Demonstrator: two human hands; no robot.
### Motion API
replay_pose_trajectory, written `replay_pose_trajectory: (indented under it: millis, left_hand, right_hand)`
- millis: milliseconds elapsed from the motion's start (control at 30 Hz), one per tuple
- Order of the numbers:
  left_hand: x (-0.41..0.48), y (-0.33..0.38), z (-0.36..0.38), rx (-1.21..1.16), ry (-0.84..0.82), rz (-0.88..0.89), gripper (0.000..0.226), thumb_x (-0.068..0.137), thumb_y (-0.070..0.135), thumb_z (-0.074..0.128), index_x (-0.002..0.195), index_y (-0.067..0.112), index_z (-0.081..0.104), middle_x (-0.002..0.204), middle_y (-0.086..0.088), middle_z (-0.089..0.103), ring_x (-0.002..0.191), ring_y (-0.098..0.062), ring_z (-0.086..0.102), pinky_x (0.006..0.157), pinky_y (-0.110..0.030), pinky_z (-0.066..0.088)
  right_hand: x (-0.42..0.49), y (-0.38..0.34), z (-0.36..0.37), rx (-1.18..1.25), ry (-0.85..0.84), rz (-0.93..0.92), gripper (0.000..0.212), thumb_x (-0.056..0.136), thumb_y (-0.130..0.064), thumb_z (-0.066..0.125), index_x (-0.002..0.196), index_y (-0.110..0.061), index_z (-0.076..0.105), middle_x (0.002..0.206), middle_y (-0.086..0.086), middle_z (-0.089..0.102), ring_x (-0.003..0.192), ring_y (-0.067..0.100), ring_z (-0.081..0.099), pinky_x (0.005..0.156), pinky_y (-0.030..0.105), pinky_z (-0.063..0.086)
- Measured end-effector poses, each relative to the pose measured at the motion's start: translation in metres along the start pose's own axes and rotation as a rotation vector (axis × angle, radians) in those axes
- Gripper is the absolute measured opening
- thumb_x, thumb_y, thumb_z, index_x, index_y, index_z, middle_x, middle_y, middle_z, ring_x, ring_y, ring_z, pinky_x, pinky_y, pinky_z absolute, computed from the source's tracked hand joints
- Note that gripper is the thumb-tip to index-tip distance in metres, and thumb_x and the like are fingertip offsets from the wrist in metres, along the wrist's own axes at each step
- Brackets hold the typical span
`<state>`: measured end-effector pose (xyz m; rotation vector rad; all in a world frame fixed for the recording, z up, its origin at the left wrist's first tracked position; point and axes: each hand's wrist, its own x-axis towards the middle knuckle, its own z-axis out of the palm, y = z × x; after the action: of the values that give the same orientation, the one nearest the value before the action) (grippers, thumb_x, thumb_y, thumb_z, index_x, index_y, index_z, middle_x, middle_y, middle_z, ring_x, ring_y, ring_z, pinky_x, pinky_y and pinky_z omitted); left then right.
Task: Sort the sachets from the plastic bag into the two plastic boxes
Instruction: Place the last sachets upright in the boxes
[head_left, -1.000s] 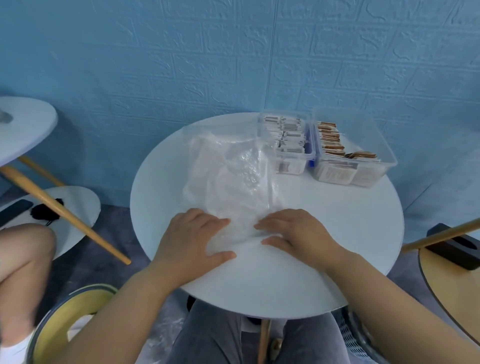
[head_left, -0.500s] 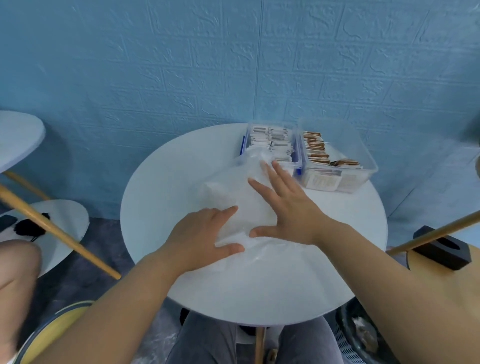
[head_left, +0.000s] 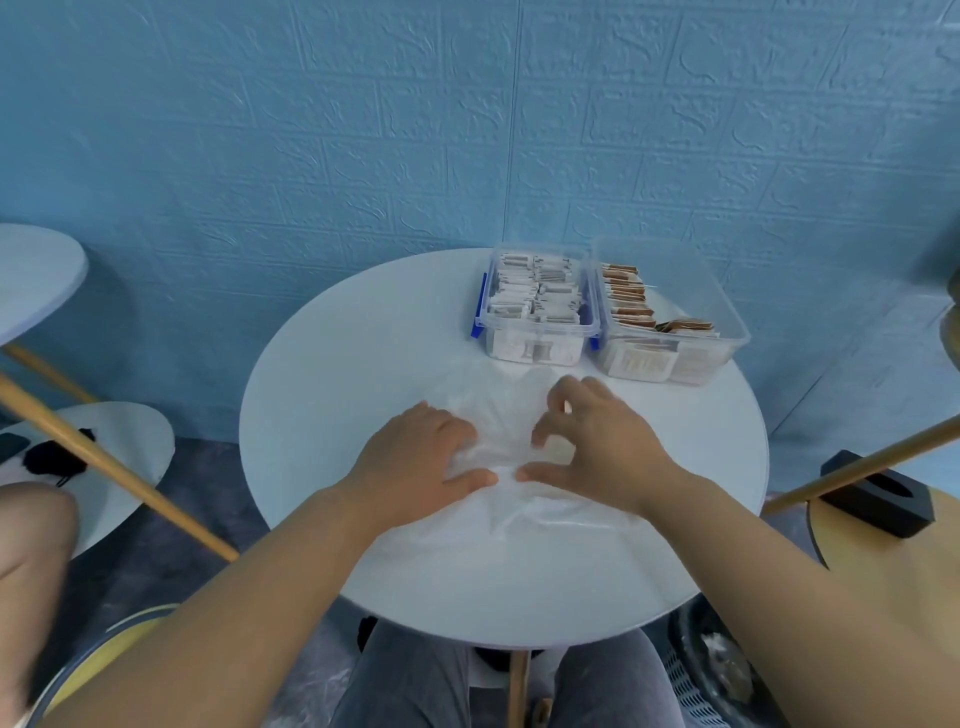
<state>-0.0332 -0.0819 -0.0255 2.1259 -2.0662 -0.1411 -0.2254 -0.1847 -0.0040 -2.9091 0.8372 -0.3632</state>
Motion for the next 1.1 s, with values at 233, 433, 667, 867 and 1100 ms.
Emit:
replay_pose_trajectory:
  millis: [233,433,667,867,1100]
  left_hand:
    - [-0.006,0.007,-0.001,-0.208,0.122,-0.085,0.067,0.082,0.054,0.056,0.137,0.023,0.034,0.100,0.003,0.053,0.088,-0.015,0.054,0.079,-0.027,0.043]
    - [-0.010,0.003,0.003,0.058,0.071,0.004,0.113,0.052,0.096,0.005,0.139,0.030,0.036,0.152,0.000,0.014,0.139,-0.022,0.012,0.111,-0.034,0.016]
    - [-0.018,0.005,-0.003,-0.176,-0.075,-0.084,0.072,0.071,0.064,0.063,0.132,0.034,0.040,0.128,0.011,0.048,0.117,-0.010,0.044,0.090,-0.020,0.031]
    - [-0.012,0.016,-0.002,-0.693,0.192,-0.280,0.045,0.084,0.033,0.064,0.126,0.041,0.049,0.106,0.007,0.058,0.100,-0.012,0.056,0.086,-0.021,0.041]
    - [0.008,0.059,0.009,-0.993,0.380,-0.402,0.042,0.093,0.016,0.048,0.132,0.029,0.043,0.130,0.011,0.047,0.122,-0.009,0.043,0.099,-0.019,0.032]
  right_hand:
    - [-0.005,-0.011,0.005,0.066,-0.304,-0.111,0.105,0.066,-0.079,0.048,0.146,-0.036,-0.004,0.151,-0.006,-0.030,0.138,0.013,-0.028,0.110,0.029,-0.017]
    - [-0.003,-0.006,0.018,0.089,-0.239,-0.038,0.078,0.081,-0.058,0.055,0.146,-0.029,0.022,0.148,-0.003,0.032,0.131,0.017,0.033,0.105,0.025,0.025]
    - [0.005,0.002,0.017,0.561,-0.141,0.082,0.019,0.080,-0.028,0.070,0.098,-0.020,0.068,0.097,-0.004,0.069,0.089,0.014,0.062,0.080,0.024,0.045]
    - [0.000,0.006,0.018,0.808,0.100,0.333,0.027,0.074,-0.026,0.076,0.095,-0.032,0.061,0.094,-0.016,0.059,0.083,-0.007,0.053,0.073,0.001,0.037]
    - [-0.018,-0.034,0.025,0.986,0.317,0.439,0.030,0.094,-0.032,0.046,0.123,-0.032,0.053,0.125,-0.018,0.051,0.116,-0.004,0.044,0.097,0.006,0.030]
